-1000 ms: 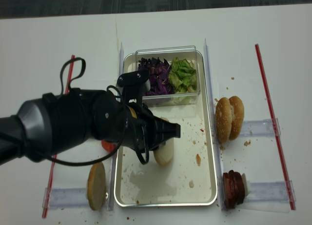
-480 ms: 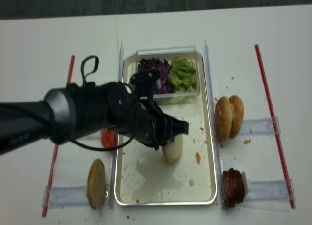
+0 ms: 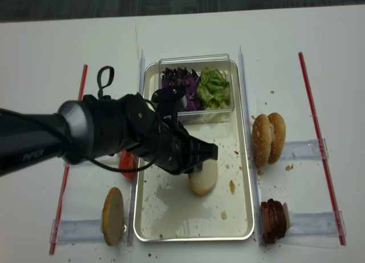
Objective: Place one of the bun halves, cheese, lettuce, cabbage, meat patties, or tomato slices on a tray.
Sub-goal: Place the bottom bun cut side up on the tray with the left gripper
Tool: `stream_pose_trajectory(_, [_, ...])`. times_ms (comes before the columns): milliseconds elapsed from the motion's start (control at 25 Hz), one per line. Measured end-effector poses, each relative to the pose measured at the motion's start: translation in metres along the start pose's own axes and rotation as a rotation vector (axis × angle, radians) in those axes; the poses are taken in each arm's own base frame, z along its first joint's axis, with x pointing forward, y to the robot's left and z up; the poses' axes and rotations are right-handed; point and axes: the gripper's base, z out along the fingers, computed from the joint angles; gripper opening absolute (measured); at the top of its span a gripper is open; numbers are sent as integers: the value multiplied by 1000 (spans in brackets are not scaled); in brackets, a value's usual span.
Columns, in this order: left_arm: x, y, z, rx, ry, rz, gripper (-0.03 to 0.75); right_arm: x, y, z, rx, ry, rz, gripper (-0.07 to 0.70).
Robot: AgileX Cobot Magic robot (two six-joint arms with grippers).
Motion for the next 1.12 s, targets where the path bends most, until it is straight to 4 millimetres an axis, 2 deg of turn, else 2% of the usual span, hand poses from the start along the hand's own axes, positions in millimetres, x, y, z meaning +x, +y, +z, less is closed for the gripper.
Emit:
stream_pose_trajectory(80, [0,0,0,1,4,2,204,0,0,0,0,0,0,589])
stream_pose_trajectory(240, [0,1,0,0,8,-1,412,0,0,0,0,-2,0,589])
stream_pose_trajectory(360, [-3,7,-2,-6,10,-20,499,0,0,0,0,-2,0,589])
stream_pose_trajectory(720, [-5,13,-3,-11,23,-21,527,0,0,0,0,-2,0,589])
stream_pose_trajectory(1120, [-8,-6,-42,57,-58,49,527,0,0,0,0,-2,0,589])
